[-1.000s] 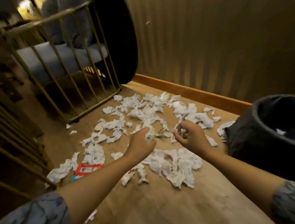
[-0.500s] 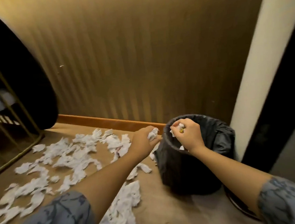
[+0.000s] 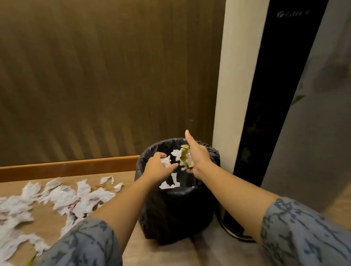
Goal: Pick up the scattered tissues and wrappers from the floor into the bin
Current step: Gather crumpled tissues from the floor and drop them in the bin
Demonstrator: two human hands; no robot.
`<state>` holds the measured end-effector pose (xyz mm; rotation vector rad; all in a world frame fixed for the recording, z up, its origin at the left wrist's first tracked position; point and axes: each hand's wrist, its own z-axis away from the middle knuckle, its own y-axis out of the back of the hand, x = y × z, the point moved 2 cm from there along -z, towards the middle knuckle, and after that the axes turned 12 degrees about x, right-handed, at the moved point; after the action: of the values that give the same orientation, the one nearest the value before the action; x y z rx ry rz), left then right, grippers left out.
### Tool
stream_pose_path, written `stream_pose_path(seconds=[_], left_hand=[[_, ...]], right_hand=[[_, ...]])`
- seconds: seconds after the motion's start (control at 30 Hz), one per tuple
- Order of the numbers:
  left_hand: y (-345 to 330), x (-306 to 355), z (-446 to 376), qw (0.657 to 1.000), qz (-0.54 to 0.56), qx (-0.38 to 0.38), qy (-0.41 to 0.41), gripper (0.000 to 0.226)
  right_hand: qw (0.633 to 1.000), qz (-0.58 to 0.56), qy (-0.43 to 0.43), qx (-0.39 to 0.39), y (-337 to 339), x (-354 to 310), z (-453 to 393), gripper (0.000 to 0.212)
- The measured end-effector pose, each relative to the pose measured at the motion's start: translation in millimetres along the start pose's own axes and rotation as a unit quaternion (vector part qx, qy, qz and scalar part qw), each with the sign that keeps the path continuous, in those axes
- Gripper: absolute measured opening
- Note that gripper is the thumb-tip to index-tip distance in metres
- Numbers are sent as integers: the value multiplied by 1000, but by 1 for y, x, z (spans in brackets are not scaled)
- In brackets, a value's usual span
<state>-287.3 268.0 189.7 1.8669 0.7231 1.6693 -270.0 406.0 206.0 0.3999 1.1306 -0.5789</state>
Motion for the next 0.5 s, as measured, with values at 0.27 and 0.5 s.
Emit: stream_pose_path(seconds=[0.27,0.5], left_hand=[[35,-46,29,982,20,104,-158,26],[117,-127,79,985,-10,114,-129,10]], right_hand=[[994,95,55,-18,-9,29,29,66],[891,279,348,-89,-83,58,128,19]])
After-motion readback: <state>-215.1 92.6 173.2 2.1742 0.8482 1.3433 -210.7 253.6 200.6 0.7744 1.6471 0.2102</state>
